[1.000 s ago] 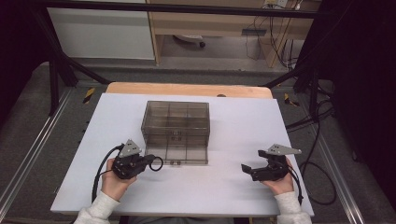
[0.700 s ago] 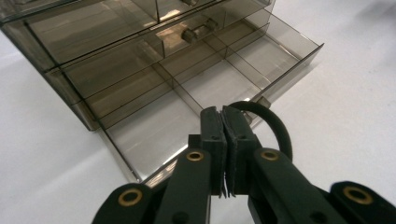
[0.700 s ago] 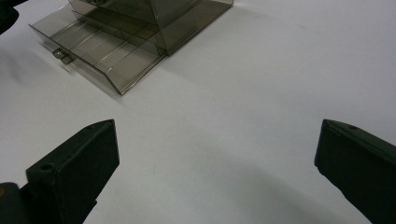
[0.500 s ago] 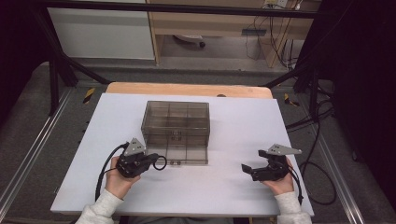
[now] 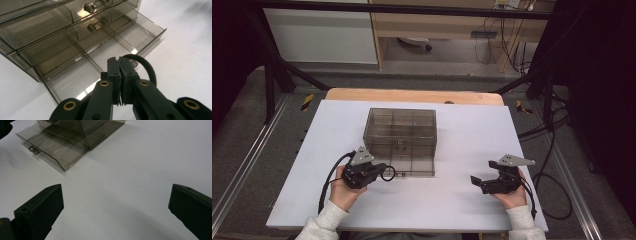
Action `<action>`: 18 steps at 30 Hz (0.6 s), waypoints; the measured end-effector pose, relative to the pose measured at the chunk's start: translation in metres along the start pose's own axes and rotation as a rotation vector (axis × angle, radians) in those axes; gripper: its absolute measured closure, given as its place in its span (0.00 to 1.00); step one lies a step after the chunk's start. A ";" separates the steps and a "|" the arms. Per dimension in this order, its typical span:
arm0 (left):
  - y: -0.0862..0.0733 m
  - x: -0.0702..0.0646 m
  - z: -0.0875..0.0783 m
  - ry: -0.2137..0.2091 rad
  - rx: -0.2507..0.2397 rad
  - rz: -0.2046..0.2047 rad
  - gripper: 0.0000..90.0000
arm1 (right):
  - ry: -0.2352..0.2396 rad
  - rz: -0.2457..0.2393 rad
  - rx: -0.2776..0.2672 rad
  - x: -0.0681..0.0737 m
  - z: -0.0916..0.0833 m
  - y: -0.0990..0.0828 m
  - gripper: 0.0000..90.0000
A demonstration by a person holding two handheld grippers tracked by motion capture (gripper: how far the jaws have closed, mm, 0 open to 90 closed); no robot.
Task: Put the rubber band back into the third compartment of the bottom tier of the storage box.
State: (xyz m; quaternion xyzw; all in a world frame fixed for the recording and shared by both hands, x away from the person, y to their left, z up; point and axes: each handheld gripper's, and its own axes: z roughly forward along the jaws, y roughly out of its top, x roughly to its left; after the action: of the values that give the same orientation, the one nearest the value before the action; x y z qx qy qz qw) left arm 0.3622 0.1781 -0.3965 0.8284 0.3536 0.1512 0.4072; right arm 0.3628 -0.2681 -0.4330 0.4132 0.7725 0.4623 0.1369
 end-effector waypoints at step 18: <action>0.012 -0.008 0.008 -0.016 -0.004 0.015 0.98 | 0.001 -0.003 -0.001 0.000 0.000 0.000 0.01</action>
State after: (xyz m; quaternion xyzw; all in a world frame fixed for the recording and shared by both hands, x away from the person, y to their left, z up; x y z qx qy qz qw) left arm 0.3668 0.1630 -0.3922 0.8315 0.3436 0.1483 0.4106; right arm 0.3628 -0.2680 -0.4328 0.4115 0.7731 0.4628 0.1374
